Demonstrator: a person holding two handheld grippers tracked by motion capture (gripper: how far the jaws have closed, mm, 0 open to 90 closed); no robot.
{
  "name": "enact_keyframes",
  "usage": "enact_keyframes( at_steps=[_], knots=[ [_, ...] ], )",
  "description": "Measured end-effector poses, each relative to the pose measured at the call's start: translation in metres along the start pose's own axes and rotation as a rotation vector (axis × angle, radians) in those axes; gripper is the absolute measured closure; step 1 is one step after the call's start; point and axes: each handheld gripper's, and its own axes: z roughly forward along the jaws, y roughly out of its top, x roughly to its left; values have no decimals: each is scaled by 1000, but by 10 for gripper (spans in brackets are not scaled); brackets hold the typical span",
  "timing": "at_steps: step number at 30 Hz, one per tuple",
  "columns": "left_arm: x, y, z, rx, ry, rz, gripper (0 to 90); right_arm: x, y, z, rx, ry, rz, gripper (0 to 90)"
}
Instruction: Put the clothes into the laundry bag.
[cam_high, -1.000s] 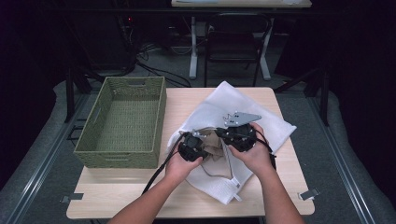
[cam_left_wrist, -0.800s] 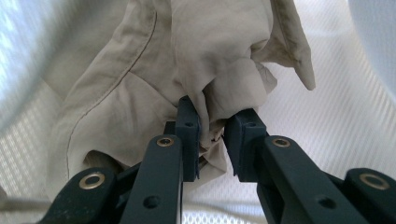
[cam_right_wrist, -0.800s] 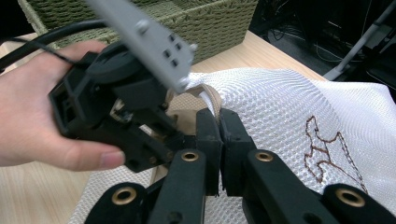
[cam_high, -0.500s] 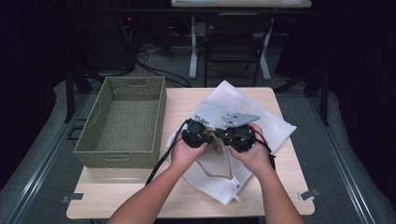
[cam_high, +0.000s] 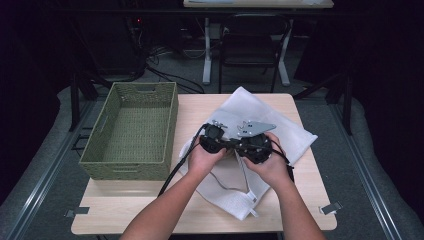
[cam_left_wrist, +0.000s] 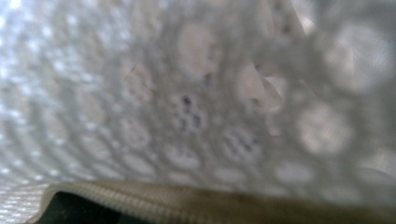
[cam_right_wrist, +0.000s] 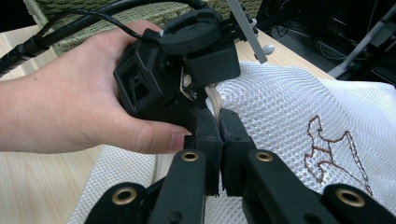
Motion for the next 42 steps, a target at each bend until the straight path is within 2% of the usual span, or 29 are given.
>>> enact_keyframes(
  at_steps=[3,5,7,10,16,19,21,23,28,29,32,38,39,42],
  knots=[
    [-1,0,1,-4,-20,-13,706,-1,-1,1,1,1,3,882],
    [-2,0,-3,-10,-21,-2,655,-2,-2,1,1,0,8,882],
    [-2,-1,-9,-2,-18,17,627,-4,-2,-1,-1,-2,15,882],
    [0,-4,-21,-2,-29,19,580,-6,-3,-2,-4,-7,19,882],
    [8,-22,-48,-29,-16,29,545,-8,-2,-5,-8,-12,23,882],
    [12,-32,-56,-14,-10,54,542,-8,-2,-5,-6,-13,22,882],
    [13,-35,-58,-9,-9,56,542,-7,-2,-5,-6,-13,21,882],
    [17,-51,-62,19,-20,74,543,-7,-2,-5,-3,-14,22,882],
    [20,-78,-58,87,4,109,547,-6,-2,-4,0,-13,18,882],
    [21,-85,-55,112,11,116,544,-6,-2,-3,2,-13,16,881],
    [23,-91,-51,130,9,114,541,-6,-2,-3,5,-13,17,882],
    [26,-102,-37,182,33,130,545,-6,-3,-2,7,-11,18,882],
    [26,-107,-31,219,24,135,576,-6,-3,-2,8,-11,20,881],
    [25,-111,-28,197,30,146,612,-6,-4,-2,7,-10,20,881]
  ],
)
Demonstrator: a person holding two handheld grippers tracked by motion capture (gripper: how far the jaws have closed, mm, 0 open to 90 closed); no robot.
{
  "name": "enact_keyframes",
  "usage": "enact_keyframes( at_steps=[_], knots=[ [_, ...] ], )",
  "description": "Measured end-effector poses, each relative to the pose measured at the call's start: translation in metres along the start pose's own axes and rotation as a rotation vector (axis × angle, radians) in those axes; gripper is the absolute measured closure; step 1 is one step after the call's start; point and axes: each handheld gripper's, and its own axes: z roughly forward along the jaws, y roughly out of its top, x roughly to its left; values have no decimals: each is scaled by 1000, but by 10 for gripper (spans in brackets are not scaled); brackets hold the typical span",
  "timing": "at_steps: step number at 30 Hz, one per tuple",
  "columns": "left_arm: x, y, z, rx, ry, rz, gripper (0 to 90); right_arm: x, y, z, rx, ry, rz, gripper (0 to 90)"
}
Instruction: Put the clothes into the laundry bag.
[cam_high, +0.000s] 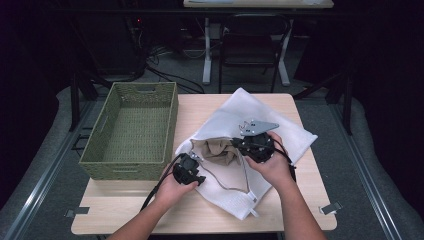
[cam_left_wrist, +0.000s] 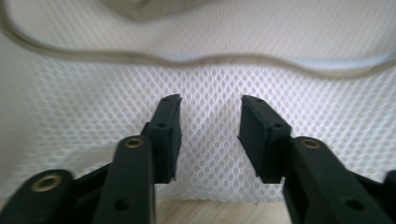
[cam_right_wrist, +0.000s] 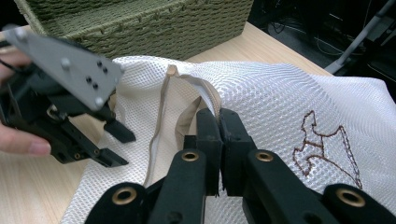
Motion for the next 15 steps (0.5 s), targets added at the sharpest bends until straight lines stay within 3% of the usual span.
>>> enact_keyframes(
  at_steps=[3,7,12,15],
  knots=[
    [-3,-2,1,-18,13,8,707,-1,-1,0,1,1,2,881],
    [-3,-4,3,-43,-42,-12,864,0,-1,2,8,2,1,881],
    [-7,-3,4,-40,-79,-13,890,1,-1,3,10,-1,-3,881],
    [-16,-1,5,-32,-85,19,889,-1,-2,2,7,-3,2,881]
  ],
)
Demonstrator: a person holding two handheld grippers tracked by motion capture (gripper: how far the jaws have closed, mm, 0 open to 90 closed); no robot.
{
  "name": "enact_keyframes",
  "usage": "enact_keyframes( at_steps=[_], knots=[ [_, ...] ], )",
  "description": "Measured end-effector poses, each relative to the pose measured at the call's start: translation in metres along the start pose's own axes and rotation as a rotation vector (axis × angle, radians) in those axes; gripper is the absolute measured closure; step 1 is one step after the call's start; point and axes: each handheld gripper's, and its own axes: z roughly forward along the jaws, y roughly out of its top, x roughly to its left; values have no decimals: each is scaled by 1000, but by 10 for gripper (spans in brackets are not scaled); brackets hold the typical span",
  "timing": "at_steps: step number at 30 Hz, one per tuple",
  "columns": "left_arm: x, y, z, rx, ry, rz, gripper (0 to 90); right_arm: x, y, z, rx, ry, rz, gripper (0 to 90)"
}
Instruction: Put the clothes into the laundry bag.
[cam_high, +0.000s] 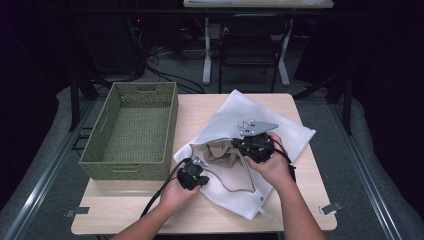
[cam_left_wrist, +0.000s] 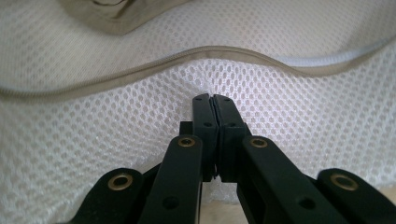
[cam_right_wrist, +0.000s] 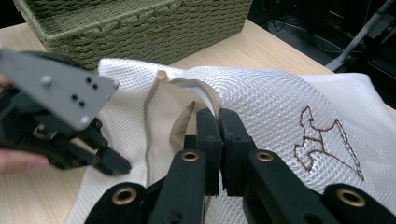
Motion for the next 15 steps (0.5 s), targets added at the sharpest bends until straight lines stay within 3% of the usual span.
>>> enact_keyframes(
  at_steps=[15],
  knots=[
    [-57,5,15,-15,-61,77,878,6,-8,2,18,-4,4,881]
  ],
)
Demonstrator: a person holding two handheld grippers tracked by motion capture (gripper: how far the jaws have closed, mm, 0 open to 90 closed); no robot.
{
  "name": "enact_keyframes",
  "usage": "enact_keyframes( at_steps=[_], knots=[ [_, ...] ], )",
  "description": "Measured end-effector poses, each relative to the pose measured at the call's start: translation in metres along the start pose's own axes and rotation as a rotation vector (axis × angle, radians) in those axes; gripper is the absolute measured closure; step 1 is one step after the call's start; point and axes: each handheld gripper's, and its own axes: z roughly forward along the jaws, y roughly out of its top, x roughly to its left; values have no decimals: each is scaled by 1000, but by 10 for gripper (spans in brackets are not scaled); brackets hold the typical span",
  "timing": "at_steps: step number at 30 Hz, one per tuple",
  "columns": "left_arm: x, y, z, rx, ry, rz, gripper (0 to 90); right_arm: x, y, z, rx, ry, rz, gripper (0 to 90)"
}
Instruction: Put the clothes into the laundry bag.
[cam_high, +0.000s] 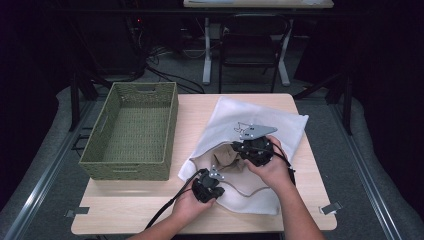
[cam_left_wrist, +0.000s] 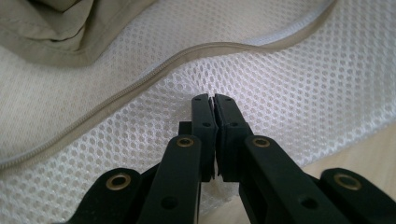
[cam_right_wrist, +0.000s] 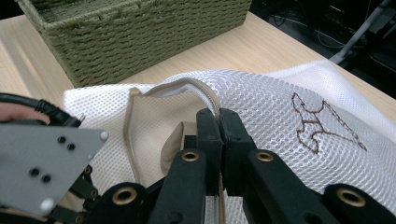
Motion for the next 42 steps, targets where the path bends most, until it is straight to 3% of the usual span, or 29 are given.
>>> enact_keyframes(
  at_steps=[5,11,16,22,27,32,37,42],
  knots=[
    [-13,7,9,-11,-35,-9,873,-1,-4,-5,0,-3,15,881],
    [-17,15,16,-21,-29,-13,860,-3,-8,-10,11,-14,23,880],
    [-18,17,12,-13,-39,26,803,-2,-14,-12,42,-9,16,879],
    [-8,14,-15,-37,-67,36,748,-1,-25,-14,75,9,14,878],
    [4,8,-43,-64,-54,58,701,3,-36,-12,113,27,8,877],
    [20,1,-63,-123,-37,44,655,12,-48,-6,165,30,3,878],
    [33,-4,-69,-150,-3,38,624,11,-60,-3,191,32,38,877],
    [40,-14,-57,-156,4,30,606,11,-70,6,235,40,56,877]
  ],
)
